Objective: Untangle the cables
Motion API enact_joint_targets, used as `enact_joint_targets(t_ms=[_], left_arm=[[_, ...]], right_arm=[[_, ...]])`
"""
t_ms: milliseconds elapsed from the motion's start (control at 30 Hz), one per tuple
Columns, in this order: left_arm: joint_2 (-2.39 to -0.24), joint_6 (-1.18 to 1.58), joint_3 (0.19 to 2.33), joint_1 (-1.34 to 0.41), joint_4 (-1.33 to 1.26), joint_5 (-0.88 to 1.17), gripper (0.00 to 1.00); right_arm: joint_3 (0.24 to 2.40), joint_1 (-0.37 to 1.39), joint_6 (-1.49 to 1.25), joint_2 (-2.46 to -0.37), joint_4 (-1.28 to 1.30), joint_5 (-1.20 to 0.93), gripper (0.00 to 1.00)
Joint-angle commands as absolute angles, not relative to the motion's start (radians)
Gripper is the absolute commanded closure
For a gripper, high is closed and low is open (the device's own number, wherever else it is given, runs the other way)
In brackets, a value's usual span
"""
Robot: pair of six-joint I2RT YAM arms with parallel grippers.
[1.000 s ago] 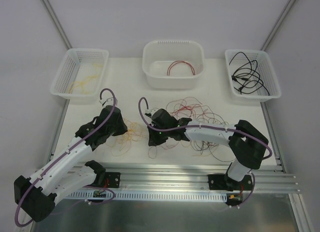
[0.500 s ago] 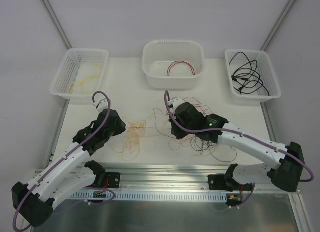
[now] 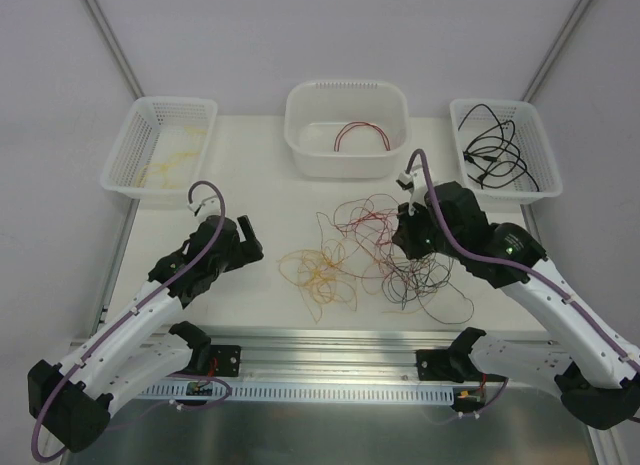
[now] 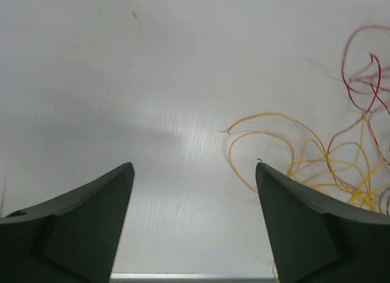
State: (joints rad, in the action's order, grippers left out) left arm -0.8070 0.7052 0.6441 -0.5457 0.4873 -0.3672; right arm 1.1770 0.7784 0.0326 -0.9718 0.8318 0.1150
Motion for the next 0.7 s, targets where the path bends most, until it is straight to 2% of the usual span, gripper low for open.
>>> enact_joint_targets(t_ms=[0,100,200,467,667], left_arm=[[-0.805,0.626,0.663,-0.540,0.407,-0.142,0.14],[-0.808,0.572,0.649,-0.543,0.342,0.024,0.03],[-0.810,0.548,0.583,-0.555,0.192,0.243,0.01],[-0.879,0.632,0.514,-0.627,0.008,0.233,0.01],[-1.015,0.592,0.545,-0.779,-0.119,0.195,0.01]], right_arm=[[1.327,0.776,0.080,-0.994,0.844,0.029,0.99],[1.419,0.776,0.100,-1.017,0.851,0.023,0.99],[1.457,0.775,0.106,-1.045,0.845,0.034,0.99],[1.493,0.776,0.100,-1.042,0.832,0.032,0.99],[1.523,0.770,0.097,-1.026,0.819,0.064,0.99]])
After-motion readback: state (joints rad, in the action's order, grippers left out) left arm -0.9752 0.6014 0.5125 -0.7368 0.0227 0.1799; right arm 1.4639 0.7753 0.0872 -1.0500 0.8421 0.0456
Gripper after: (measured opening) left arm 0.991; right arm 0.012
